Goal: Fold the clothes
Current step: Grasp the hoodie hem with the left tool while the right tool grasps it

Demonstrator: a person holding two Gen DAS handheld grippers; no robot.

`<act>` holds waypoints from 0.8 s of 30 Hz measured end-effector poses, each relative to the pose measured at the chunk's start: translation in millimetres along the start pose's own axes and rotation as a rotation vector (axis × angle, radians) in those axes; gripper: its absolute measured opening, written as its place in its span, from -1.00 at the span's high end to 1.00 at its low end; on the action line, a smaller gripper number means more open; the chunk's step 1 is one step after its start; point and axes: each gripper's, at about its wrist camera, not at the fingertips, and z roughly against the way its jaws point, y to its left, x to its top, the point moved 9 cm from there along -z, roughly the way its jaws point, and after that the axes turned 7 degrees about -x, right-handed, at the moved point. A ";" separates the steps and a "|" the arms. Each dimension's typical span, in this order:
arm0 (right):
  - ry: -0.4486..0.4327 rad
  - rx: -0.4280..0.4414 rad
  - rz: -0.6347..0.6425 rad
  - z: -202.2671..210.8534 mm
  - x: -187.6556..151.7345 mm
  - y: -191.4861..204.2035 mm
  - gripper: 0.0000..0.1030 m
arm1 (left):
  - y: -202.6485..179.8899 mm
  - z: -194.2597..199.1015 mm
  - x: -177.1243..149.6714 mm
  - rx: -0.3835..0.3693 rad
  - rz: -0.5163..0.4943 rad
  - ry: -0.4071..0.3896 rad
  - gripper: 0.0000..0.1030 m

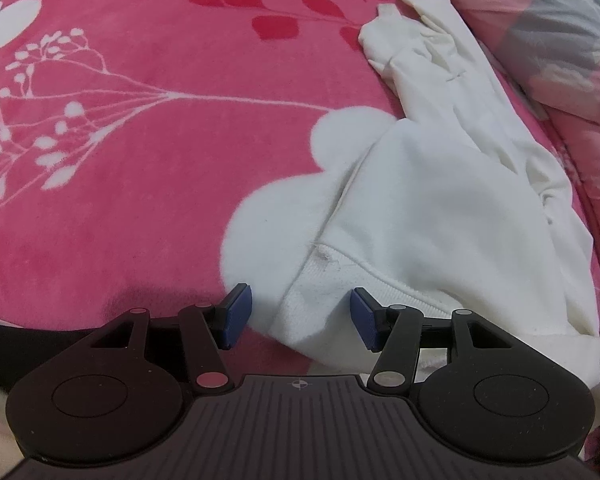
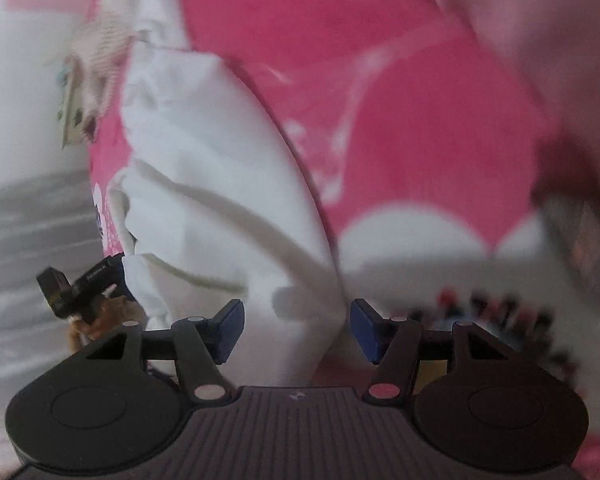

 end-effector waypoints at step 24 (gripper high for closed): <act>-0.242 0.142 0.291 42.9 6.8 73.8 0.89 | 10.8 4.3 7.2 -0.108 0.149 -0.014 -0.08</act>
